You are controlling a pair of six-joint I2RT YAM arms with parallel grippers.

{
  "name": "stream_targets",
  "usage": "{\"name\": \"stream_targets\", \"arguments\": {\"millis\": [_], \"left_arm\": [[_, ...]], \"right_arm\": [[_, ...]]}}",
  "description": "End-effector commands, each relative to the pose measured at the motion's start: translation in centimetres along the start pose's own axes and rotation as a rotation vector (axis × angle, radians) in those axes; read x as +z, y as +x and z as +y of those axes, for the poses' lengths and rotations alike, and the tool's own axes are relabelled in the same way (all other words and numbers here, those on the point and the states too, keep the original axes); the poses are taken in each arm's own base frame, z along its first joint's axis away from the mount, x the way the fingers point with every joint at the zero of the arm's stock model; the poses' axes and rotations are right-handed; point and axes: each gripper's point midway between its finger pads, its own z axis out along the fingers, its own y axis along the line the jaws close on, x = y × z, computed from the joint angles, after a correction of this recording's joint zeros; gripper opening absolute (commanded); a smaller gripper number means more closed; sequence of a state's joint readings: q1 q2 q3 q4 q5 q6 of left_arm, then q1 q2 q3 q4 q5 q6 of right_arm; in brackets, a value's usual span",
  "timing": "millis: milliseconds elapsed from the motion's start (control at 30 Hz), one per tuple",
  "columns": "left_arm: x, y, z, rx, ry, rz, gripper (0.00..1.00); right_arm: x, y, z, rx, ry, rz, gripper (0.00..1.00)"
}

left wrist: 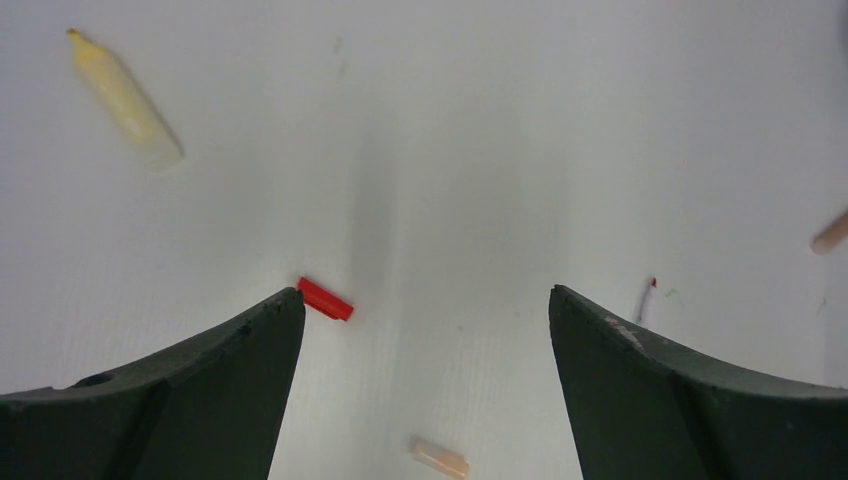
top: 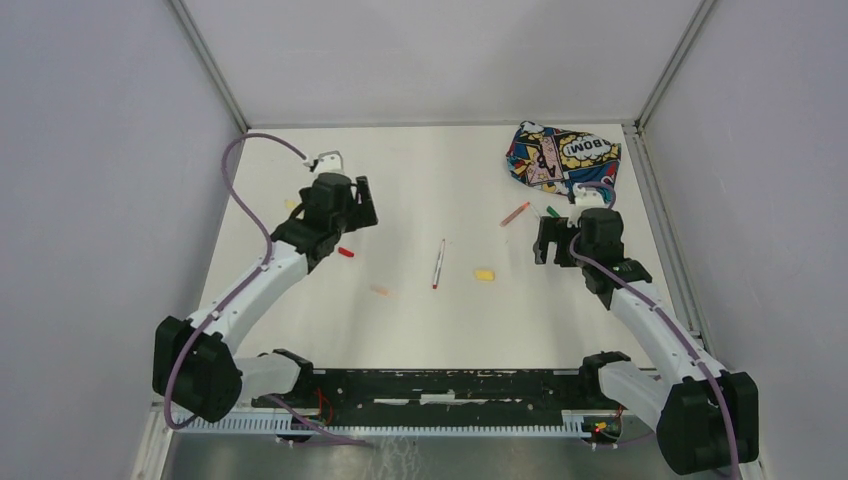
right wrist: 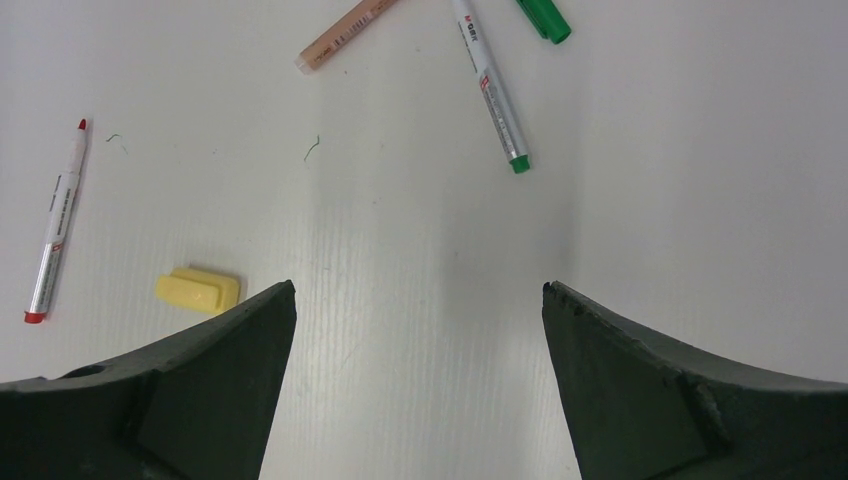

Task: Insert the pens into the pen caps

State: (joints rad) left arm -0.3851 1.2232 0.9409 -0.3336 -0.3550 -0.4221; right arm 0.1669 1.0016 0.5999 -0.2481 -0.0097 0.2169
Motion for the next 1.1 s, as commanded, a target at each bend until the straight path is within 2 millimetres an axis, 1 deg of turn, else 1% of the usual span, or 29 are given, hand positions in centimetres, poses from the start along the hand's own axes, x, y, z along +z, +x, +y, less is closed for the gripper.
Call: {"name": "stream_targets", "arguments": {"millis": [0, 67, 233, 400, 500, 533, 600, 700, 733, 800, 933, 1067], "left_arm": [[-0.7, 1.7, -6.0, -0.026, 0.117, 0.031, 0.96], [-0.7, 3.5, -8.0, -0.005, 0.146, 0.067, 0.95], [-0.4, 6.4, -11.7, 0.048, 0.239, 0.128, 0.91], [-0.5, 9.8, -15.9, 0.195, 0.36, 0.203, 0.87], [-0.3, 11.9, -17.8, 0.259, 0.405, 0.254, 0.82], [-0.2, 12.5, -18.3, 0.271, 0.416, 0.271, 0.79], [0.4, 13.4, -18.8, 0.293, 0.417, 0.298, 0.73], [1.3, 14.5, -19.4, 0.327, 0.398, 0.335, 0.69], [1.8, 15.3, -19.3, 0.344, 0.384, 0.355, 0.68], [2.1, 15.9, -19.6, 0.375, 0.375, 0.368, 0.65], [3.0, 16.6, -19.3, 0.409, 0.341, 0.381, 0.6], [3.5, 16.7, -18.8, 0.428, 0.303, 0.38, 0.53]], "right_arm": [[0.5, -0.1, 1.0, 0.028, -0.059, -0.011, 0.98], [0.6, 0.1, 1.3, 0.035, -0.073, -0.005, 0.98], [0.8, 0.5, 1.7, 0.033, -0.098, 0.008, 0.98], [0.9, 1.1, 1.8, 0.026, -0.106, 0.026, 0.98], [0.9, 1.3, 1.8, 0.028, -0.113, 0.03, 0.98], [0.9, 1.4, 1.9, 0.027, -0.116, 0.032, 0.98], [0.8, 1.5, 1.9, 0.026, -0.119, 0.033, 0.98], [0.8, 1.7, 1.9, 0.021, -0.119, 0.037, 0.98], [0.8, 1.8, 1.8, 0.022, -0.117, 0.04, 0.98], [0.7, 1.9, 1.8, 0.021, -0.117, 0.04, 0.97], [0.6, 2.1, 1.8, 0.019, -0.119, 0.043, 0.98], [0.6, 2.1, 1.8, 0.018, -0.117, 0.044, 0.97]]}}
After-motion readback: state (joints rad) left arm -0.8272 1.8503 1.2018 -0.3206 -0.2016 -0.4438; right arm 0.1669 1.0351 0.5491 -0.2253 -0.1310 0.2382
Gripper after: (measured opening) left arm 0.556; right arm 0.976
